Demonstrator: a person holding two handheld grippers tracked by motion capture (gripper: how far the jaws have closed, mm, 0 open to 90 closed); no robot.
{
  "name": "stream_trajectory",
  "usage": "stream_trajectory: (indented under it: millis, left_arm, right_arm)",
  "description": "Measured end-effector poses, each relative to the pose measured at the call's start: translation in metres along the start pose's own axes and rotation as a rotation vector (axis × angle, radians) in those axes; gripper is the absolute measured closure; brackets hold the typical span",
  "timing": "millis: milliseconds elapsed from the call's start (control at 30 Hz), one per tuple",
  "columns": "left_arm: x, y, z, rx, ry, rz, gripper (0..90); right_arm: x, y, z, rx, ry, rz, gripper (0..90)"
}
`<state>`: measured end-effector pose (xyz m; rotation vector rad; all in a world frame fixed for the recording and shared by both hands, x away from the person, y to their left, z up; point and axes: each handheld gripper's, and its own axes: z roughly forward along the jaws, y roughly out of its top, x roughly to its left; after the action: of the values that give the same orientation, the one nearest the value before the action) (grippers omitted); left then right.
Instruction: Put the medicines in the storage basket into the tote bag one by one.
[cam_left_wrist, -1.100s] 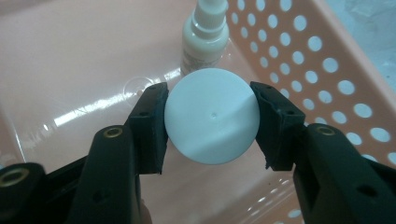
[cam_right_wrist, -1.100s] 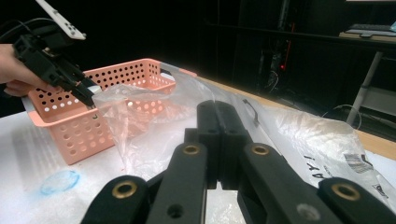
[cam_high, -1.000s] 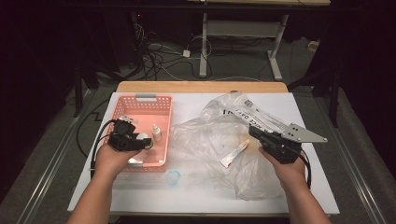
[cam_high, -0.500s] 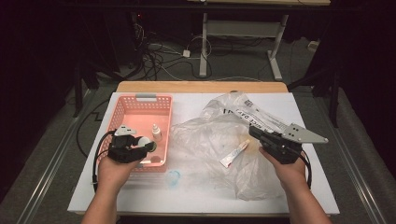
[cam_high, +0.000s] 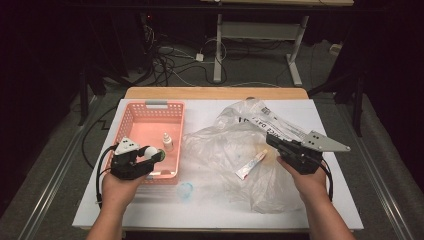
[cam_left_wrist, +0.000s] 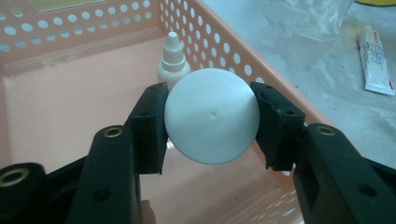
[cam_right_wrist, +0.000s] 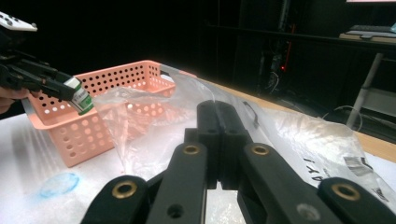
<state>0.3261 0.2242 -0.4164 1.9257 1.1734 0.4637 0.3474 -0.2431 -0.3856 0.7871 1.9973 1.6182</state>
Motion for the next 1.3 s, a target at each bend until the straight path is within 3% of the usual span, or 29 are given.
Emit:
stream_trajectory:
  millis: [300, 633, 867, 1300]
  left_arm:
    - [-0.010, 0.004, -0.003, -0.033, -0.042, 0.010, 49.0]
    - [-0.028, 0.013, -0.015, -0.101, -0.088, 0.035, 49.0]
    - [-0.039, 0.015, -0.015, -0.130, -0.133, 0.031, 49.1]
    - [-0.068, 0.017, -0.006, -0.132, -0.195, 0.090, 49.1]
  right_arm:
    - [0.001, 0.002, -0.002, -0.009, 0.000, -0.008, 90.0]
    - [0.001, 0.002, -0.002, -0.005, 0.003, -0.008, 90.0]
    - [0.002, 0.002, -0.001, -0.007, 0.004, -0.006, 90.0]
    - [0.002, 0.002, -0.001, -0.004, 0.006, -0.009, 90.0]
